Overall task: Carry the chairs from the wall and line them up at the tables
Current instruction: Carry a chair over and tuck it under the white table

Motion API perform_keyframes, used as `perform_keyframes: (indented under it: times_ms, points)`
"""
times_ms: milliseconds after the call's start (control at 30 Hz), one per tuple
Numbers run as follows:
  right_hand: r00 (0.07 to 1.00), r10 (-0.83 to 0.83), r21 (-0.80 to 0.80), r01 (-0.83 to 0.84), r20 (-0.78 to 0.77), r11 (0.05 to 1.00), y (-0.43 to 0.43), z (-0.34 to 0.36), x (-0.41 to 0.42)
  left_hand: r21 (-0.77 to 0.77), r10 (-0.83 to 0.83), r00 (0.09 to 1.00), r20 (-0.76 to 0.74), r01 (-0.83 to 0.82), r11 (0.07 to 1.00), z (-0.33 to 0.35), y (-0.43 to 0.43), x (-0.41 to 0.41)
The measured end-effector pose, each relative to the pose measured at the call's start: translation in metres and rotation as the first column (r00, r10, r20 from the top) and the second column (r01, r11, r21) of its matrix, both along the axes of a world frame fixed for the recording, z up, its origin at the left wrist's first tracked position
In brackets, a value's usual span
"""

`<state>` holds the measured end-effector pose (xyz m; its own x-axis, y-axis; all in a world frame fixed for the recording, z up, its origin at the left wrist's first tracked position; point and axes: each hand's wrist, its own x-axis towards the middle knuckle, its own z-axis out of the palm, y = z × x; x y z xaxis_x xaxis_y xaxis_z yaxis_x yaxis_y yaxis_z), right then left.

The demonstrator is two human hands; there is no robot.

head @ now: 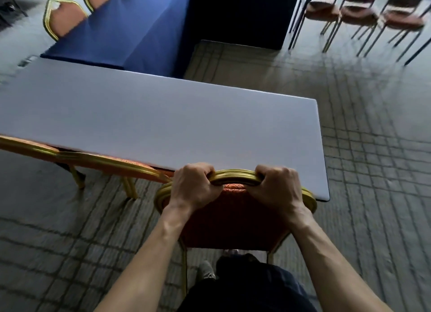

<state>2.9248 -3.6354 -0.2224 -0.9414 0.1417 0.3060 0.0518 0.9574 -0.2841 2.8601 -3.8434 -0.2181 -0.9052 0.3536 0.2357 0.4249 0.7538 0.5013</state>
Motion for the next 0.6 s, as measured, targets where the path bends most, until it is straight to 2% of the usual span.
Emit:
perform_keyframes:
  times_ms: [333,600]
  points:
    - [0.992,-0.123,-0.054,0.122,-0.012,0.991,0.028,-0.018,-0.046,-0.036,-0.103,0.995,0.005,0.103,0.994,-0.011,0.038,-0.066]
    - [0.989,-0.149,-0.077,0.147,-0.021,0.986,0.054,-0.026,-0.101,-0.077,-0.134,0.991,-0.024,0.132,0.988,-0.016,0.067,-0.127]
